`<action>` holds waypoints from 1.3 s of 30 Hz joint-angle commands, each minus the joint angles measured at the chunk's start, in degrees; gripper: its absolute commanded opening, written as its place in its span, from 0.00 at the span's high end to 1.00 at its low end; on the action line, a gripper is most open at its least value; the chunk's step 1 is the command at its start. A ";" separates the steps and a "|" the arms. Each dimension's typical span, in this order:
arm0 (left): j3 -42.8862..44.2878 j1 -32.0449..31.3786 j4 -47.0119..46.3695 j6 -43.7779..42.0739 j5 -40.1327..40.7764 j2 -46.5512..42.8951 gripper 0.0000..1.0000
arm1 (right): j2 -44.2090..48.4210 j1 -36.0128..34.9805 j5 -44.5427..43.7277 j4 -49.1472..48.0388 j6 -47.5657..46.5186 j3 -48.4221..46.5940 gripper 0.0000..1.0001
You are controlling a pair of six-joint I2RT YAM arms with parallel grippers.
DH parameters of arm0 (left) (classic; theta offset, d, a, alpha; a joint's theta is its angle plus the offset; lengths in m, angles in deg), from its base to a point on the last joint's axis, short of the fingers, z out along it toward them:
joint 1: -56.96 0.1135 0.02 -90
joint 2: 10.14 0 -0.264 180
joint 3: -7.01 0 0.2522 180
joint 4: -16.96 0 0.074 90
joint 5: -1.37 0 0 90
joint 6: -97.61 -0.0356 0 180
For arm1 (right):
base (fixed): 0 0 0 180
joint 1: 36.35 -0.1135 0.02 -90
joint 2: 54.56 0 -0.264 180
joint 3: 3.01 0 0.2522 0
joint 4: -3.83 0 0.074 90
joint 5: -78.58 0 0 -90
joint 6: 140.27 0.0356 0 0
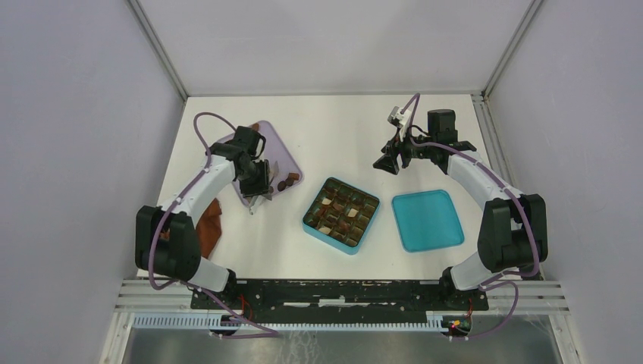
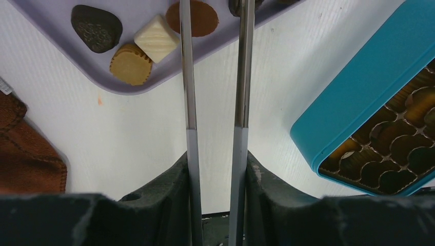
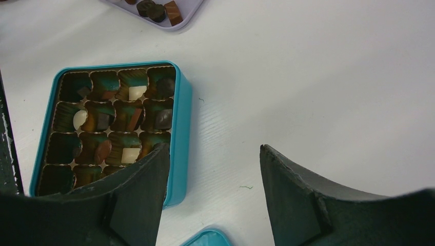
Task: Pack the chocolate
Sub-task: Pick up the fake chocolate from the plate, then place the fake chocolate in the packing box.
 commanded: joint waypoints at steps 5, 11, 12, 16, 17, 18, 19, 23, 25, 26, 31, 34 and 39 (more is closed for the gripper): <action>2.01 3.39 -1.71 -3.00 -3.45 -4.84 0.98 | 1.37 -0.11 1.79 -0.79 -0.81 0.02 0.30; 1.58 4.52 -2.16 -3.14 -4.59 -6.20 0.98 | 1.28 -0.07 2.45 -0.77 -0.98 -0.02 0.30; 1.66 4.69 -2.07 -3.21 -4.86 -6.40 0.98 | 1.19 -0.06 2.52 -0.84 -0.98 0.02 0.30; 1.10 5.09 -2.46 -3.02 -7.05 -7.49 0.98 | 1.16 -0.12 2.76 -0.73 -1.07 -0.02 0.30; 0.65 5.14 -2.78 -2.86 -7.62 -7.94 0.98 | 1.19 -0.09 2.76 -0.66 -1.16 0.00 0.30; 0.23 5.15 -2.95 -2.63 -7.79 -8.50 0.98 | 1.17 -0.07 2.76 -0.68 -1.16 -0.03 0.30; -0.13 5.20 -3.05 -2.47 -7.72 -9.03 0.98 | 1.18 -0.07 2.76 -0.66 -1.16 -0.01 0.30; -1.56 5.39 -3.54 -1.70 -8.84 -11.10 0.98 | 1.10 -0.08 3.03 -0.69 -1.16 0.01 0.30; -2.18 5.33 -3.81 -1.49 -10.69 -12.28 0.98 | 1.15 -0.09 3.07 -0.69 -1.16 -0.03 0.30; -2.60 5.38 -4.13 -1.30 -12.48 -12.81 0.98 | 1.17 -0.14 3.09 -0.73 -1.16 0.02 0.30; -6.82 5.16 -7.12 -0.10 -25.05 -17.23 0.98 | 1.19 -0.11 3.12 -0.66 -1.25 0.11 0.30; -9.61 4.28 -9.90 1.72 -31.46 -21.49 0.98 | 1.00 -0.08 3.06 -0.72 -1.25 0.06 0.30; -13.40 -2.52 -15.93 8.12 -33.81 -26.24 0.98 | 0.69 -0.11 2.86 -0.61 -1.16 0.11 0.30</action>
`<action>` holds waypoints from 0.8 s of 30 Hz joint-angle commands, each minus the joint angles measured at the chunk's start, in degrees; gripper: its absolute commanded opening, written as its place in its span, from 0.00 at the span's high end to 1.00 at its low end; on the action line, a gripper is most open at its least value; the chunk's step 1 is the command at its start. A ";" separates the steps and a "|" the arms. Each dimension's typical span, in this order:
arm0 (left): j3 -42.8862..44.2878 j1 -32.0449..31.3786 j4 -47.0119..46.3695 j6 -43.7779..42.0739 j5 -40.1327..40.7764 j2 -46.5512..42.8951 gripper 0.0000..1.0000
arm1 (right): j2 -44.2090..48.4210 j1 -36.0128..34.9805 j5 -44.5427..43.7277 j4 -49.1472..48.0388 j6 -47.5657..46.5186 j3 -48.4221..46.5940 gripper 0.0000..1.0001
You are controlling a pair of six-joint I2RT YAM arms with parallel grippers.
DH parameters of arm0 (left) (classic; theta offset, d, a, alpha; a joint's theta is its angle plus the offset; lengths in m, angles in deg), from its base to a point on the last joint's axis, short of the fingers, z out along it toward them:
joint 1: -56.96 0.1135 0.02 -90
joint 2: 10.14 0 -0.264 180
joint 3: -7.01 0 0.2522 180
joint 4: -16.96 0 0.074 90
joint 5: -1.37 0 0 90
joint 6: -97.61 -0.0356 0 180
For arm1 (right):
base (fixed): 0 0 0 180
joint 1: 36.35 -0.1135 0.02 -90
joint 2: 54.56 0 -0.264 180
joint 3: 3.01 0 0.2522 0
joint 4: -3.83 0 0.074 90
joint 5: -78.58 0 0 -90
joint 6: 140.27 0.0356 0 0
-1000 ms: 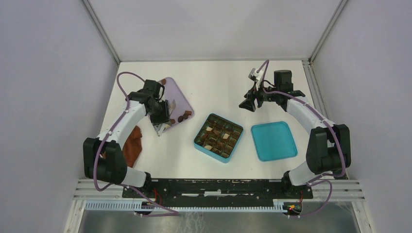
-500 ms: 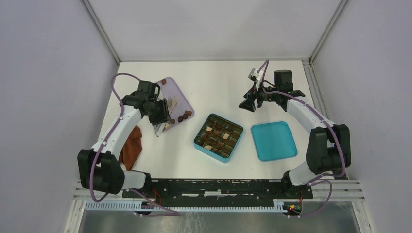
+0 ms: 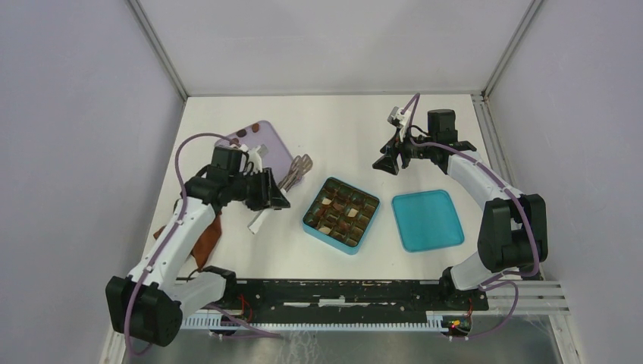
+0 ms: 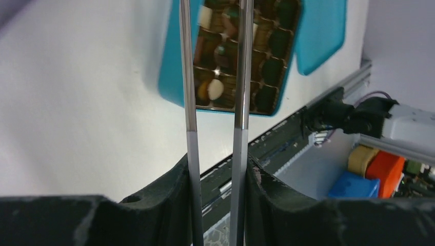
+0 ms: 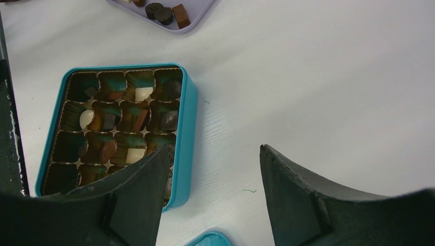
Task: Pack the chocolate
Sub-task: Place the fake chocolate in the packing box.
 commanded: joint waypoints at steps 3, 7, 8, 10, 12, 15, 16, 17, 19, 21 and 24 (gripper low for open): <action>-3.58 -13.72 -13.72 11.53 -2.73 -4.26 0.98 | 0.73 -0.13 0.97 -0.69 -0.77 0.18 0.30; -3.37 -23.85 -18.74 16.22 3.80 -1.82 0.98 | 0.74 -0.06 0.88 -0.83 -0.83 0.25 0.30; -3.03 -25.56 -19.73 17.00 4.85 -0.97 0.98 | 0.62 -0.13 0.88 -0.85 -0.83 0.29 0.30; -2.01 -28.49 -20.78 17.76 7.16 0.68 0.98 | 0.51 -0.13 0.88 -0.84 -0.92 0.30 0.30; -1.04 -30.58 -20.87 18.04 9.45 2.55 0.98 | 0.56 -0.08 0.80 -0.76 -0.92 0.28 0.30; -0.09 -33.33 -20.87 18.22 11.74 5.57 0.98 | 0.66 -0.05 0.38 -0.75 -1.10 0.30 0.29; 0.26 -34.12 -20.88 18.33 12.49 6.59 0.98 | 0.69 -0.06 0.06 -0.75 -1.10 0.29 0.29; 0.57 -35.02 -20.87 18.36 13.07 7.43 0.98 | 0.72 -0.06 -0.20 -0.86 -1.10 0.25 0.29; 1.34 -36.43 -20.91 18.52 14.28 8.96 0.98 | 0.68 -0.12 -0.51 -0.93 -1.05 0.32 0.29; 2.39 -37.70 -20.80 18.60 14.96 10.53 0.98 | 0.65 -0.13 -0.52 -1.03 -0.96 0.39 0.29; 3.51 -38.84 -20.54 18.54 15.63 12.36 0.98 | 0.57 -0.07 -0.52 -1.00 -0.92 0.39 0.29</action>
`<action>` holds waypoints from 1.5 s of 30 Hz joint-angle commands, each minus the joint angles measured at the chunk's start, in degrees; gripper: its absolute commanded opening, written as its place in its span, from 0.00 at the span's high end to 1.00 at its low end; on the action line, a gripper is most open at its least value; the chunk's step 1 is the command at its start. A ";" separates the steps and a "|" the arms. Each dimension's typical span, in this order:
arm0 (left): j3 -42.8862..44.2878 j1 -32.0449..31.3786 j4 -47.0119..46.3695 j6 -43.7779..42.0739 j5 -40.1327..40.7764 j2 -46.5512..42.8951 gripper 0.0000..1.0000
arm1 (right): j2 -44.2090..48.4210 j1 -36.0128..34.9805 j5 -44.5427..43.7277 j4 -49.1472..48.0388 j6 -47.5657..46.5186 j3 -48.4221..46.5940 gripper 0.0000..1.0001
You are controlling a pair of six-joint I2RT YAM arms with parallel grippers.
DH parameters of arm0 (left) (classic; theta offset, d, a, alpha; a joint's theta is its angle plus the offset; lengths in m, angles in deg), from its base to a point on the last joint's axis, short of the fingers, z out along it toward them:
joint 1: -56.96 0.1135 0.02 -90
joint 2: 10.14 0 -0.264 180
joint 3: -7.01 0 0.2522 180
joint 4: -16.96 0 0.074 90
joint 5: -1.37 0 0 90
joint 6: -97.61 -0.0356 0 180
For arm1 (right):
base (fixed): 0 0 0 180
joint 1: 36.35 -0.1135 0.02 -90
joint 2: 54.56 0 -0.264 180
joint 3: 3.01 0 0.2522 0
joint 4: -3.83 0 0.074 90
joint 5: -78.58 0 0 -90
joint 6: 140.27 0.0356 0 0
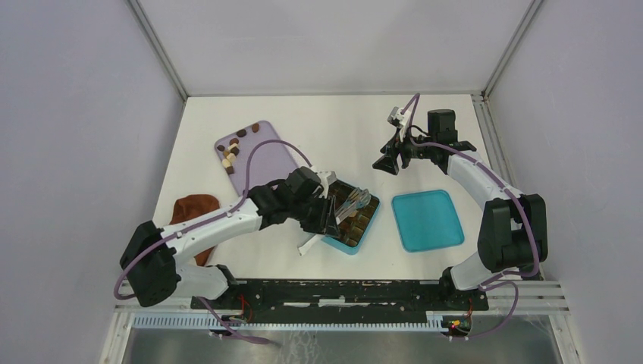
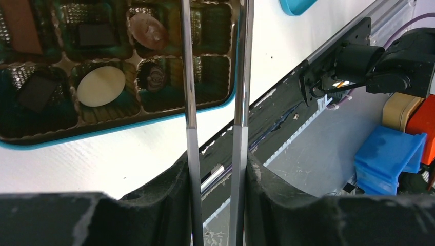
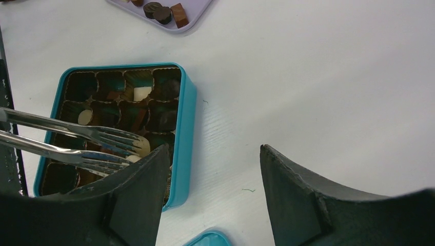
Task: Pack the chocolate
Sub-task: Place the fake chocolate in the packing box.
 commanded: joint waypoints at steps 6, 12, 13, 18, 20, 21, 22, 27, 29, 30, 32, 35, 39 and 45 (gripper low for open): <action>6.21 -2.99 -2.63 1.33 2.95 4.80 0.98 | 0.63 -0.13 -0.28 -1.07 -0.85 0.34 0.29; 7.69 -3.80 -1.14 0.90 3.63 6.58 0.95 | 0.59 -0.13 -0.19 -0.95 -0.88 0.32 0.29; 7.88 -3.81 -0.97 0.85 3.73 6.74 0.92 | 0.65 -0.11 -0.11 -0.95 -0.94 0.34 0.29; 8.47 -4.34 0.03 0.30 4.01 7.19 0.81 | 0.66 -0.07 -0.11 -0.94 -0.94 0.36 0.29; 8.48 -4.44 0.36 0.28 4.11 7.26 0.77 | 0.62 -0.14 -0.02 -0.93 -0.94 0.31 0.29; 8.55 -4.48 0.54 0.28 4.11 7.34 0.75 | 0.65 -0.13 -0.02 -0.95 -0.92 0.36 0.29; 8.63 -4.55 0.78 0.28 4.25 7.36 0.73 | 0.64 -0.11 -0.02 -0.93 -0.89 0.32 0.29; 8.95 -4.75 1.44 -0.05 4.62 7.90 0.67 | 0.61 -0.07 0.07 -0.92 -0.85 0.31 0.29; 9.08 -4.94 1.73 -0.15 4.94 8.02 0.65 | 0.59 -0.13 0.07 -0.98 -0.85 0.30 0.29; 9.16 -4.96 1.82 -0.21 4.98 8.11 0.63 | 0.55 -0.11 0.07 -1.01 -0.85 0.34 0.29; 9.27 -5.03 2.04 -0.25 5.28 8.11 0.60 | 0.54 -0.13 0.07 -0.94 -0.85 0.28 0.29; 9.57 -5.17 2.34 -0.40 5.59 8.16 0.57 | 0.57 -0.09 0.13 -0.90 -0.85 0.35 0.29; 9.84 -5.33 2.51 -0.58 5.52 8.55 0.54 | 0.60 -0.10 0.16 -0.98 -0.85 0.36 0.29; 10.27 -5.52 2.62 -0.37 7.19 7.21 0.56 | 0.80 -0.08 0.28 -0.84 -0.94 0.25 0.29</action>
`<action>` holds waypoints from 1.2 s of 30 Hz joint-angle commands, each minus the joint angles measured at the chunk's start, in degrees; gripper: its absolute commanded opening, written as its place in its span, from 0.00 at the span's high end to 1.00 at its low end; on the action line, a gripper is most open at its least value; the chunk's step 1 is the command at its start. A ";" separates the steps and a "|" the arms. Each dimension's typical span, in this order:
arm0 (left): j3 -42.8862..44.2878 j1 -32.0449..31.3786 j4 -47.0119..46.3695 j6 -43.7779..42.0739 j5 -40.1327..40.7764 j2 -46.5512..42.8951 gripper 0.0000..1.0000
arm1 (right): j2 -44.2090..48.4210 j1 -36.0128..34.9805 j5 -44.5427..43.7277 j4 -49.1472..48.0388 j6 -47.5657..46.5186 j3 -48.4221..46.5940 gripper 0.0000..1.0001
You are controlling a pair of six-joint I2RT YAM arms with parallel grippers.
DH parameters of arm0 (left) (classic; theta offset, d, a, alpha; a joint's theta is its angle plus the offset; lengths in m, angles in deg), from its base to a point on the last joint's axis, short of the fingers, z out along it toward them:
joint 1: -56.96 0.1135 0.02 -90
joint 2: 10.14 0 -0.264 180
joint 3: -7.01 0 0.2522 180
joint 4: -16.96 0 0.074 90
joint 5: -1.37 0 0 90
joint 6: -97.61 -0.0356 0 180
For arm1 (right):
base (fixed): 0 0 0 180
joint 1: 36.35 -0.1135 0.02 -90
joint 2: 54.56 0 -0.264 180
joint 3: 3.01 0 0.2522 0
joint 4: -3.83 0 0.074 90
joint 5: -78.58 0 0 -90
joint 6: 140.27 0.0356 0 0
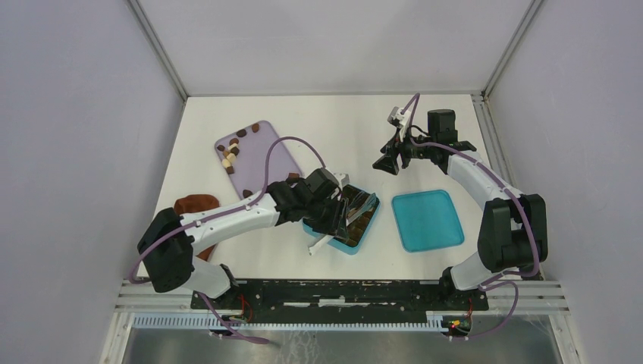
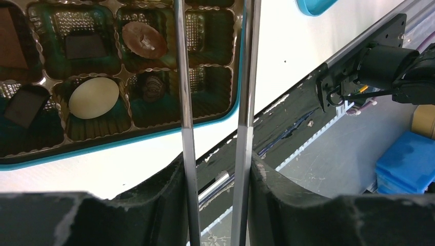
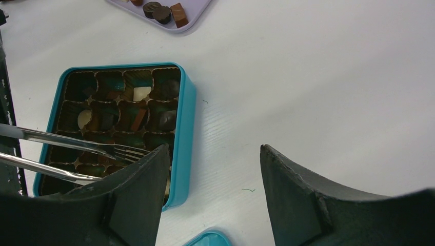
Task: Pack the chocolate
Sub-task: Place the fake chocolate in the packing box, then pick up the packing box from the center of the board.
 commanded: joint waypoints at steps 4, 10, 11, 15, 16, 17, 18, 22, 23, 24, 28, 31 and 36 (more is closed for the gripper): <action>2.91 -0.49 -2.05 0.57 5.44 -7.07 0.60 | 1.85 -0.10 2.07 -0.85 -1.79 0.47 0.29; -3.20 -0.34 -5.88 3.31 14.10 -20.88 0.61 | 5.76 -0.06 6.86 -1.00 -9.69 2.77 0.28; -4.52 -0.36 -5.78 3.80 16.95 -23.46 0.61 | 6.89 -0.10 7.38 -0.99 -11.88 3.70 0.27; -7.12 -0.13 -3.56 3.47 25.85 -31.70 0.60 | 10.27 -0.31 12.53 2.83 -29.83 7.85 0.10; -6.75 0.02 -2.48 2.59 27.31 -32.83 0.60 | 10.49 -0.50 13.85 4.07 -33.62 8.73 0.06; -6.07 0.05 -1.26 2.04 29.16 -33.42 0.60 | 10.46 -0.96 14.20 4.41 -35.87 9.58 0.04; -5.26 0.03 0.00 1.24 31.73 -33.72 0.60 | 10.13 -1.74 13.61 3.91 -36.10 9.97 0.03; -3.28 0.04 2.79 -1.66 39.32 -33.97 0.60 | 6.56 -6.85 2.59 0.92 -29.50 7.93 0.05; -3.17 0.07 2.83 -2.04 40.43 -33.97 0.60 | 5.66 -8.34 -1.84 -0.13 -26.53 7.24 0.05; -3.45 0.15 2.49 -2.25 41.30 -34.11 0.59 | 4.41 -9.34 -4.54 -0.11 -24.95 6.34 0.06; -5.87 0.15 0.41 -2.54 42.86 -34.02 0.59 | -1.24 -12.52 -12.16 3.40 -20.61 1.56 0.10; -7.53 0.11 -0.02 -1.50 44.49 -34.38 0.59 | -4.96 -13.95 -14.99 5.45 -20.26 -0.09 0.14; -9.72 0.17 -2.00 -0.87 45.89 -36.77 0.59 | -8.06 -16.01 -17.82 8.70 -20.34 -2.57 0.20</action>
